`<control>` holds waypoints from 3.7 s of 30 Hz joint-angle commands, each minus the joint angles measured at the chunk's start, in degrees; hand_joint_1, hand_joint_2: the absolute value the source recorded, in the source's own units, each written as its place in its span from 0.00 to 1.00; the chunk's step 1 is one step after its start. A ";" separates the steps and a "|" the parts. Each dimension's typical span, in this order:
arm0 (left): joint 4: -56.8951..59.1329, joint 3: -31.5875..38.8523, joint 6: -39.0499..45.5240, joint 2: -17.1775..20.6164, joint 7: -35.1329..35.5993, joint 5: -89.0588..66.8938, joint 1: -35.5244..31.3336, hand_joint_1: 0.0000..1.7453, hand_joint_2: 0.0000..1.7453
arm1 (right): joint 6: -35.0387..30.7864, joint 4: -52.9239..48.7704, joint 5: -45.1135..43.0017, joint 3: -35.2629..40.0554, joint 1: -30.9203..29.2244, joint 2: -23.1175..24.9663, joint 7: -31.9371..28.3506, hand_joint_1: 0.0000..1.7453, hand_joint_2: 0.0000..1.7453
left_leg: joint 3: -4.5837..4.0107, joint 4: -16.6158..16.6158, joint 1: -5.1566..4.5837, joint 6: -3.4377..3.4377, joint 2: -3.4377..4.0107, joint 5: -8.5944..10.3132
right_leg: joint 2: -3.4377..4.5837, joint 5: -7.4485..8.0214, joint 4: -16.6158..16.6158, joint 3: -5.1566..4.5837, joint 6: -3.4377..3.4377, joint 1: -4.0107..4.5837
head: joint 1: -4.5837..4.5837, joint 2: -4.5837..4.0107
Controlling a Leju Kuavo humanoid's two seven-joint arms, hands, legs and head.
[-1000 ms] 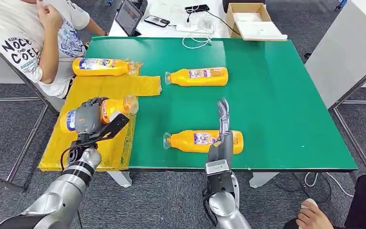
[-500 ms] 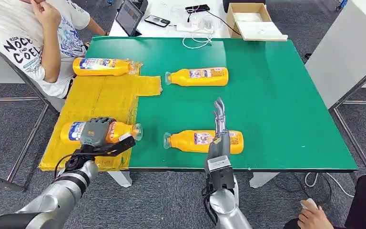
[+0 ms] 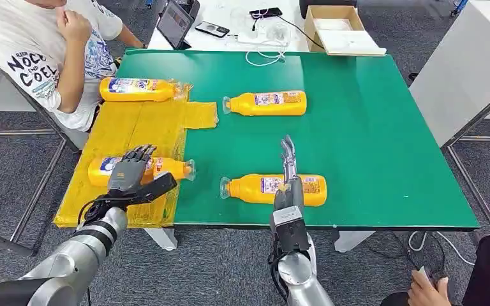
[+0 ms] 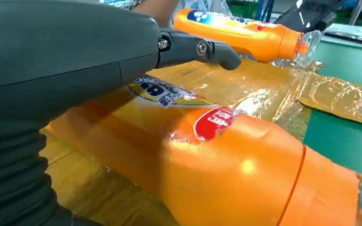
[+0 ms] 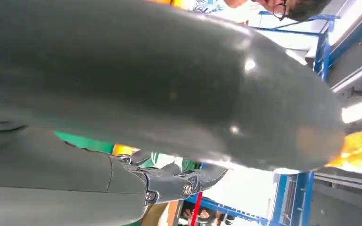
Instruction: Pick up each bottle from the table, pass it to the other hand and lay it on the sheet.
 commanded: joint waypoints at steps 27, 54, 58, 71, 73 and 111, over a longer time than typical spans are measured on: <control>0.54 17.12 -28.09 -4.81 -11.04 27.52 -0.05 0.00 0.00 | 2.49 9.22 0.13 -5.75 -3.21 1.12 0.56 0.00 0.00 | 0.78 -0.08 -0.03 0.03 -0.06 -0.06 | -0.08 -0.12 -0.06 0.74 0.04 -0.01 | 0.00 0.00; -47.53 -8.32 13.09 -7.66 -17.33 59.02 21.86 0.00 1.00 | 12.06 25.71 27.56 -5.17 -16.85 -15.25 23.38 0.00 1.00 | 0.34 -0.05 -0.13 0.11 0.15 -0.18 | 0.05 -0.12 -0.08 0.35 0.08 -0.09 | -0.15 0.00; -45.34 -8.22 10.99 -8.64 -17.33 59.42 22.12 0.00 1.00 | 16.03 27.40 29.28 -4.07 -17.34 -16.04 25.66 0.00 1.00 | 0.54 -0.01 -0.14 0.19 -0.14 -0.21 | -0.29 -0.29 -0.12 0.63 0.02 -0.11 | -0.04 0.00; -43.41 -9.72 10.35 -9.10 -17.33 59.00 21.59 0.00 1.00 | 23.09 33.38 29.59 0.65 -20.51 -17.72 26.80 0.00 1.00 | 0.29 -0.01 -0.11 0.14 0.02 -0.13 | -0.11 -0.14 -0.08 0.33 0.10 -0.10 | -0.07 0.00; -42.51 -9.71 10.12 -9.23 -17.33 59.11 21.18 0.00 1.00 | 24.85 34.49 28.89 1.08 -21.17 -18.04 26.75 0.00 1.00 | 0.28 -0.02 -0.12 0.14 -0.01 -0.10 | -0.15 -0.14 -0.08 0.32 0.11 -0.12 | -0.04 0.00; -34.84 -10.89 8.57 -10.61 -17.33 60.86 18.35 0.00 1.00 | 26.62 46.69 23.35 5.06 -25.33 -17.11 30.33 0.76 1.00 | 0.77 -0.07 0.00 0.08 0.08 -0.12 | -0.05 -0.07 -0.17 0.69 0.07 0.03 | -0.04 0.00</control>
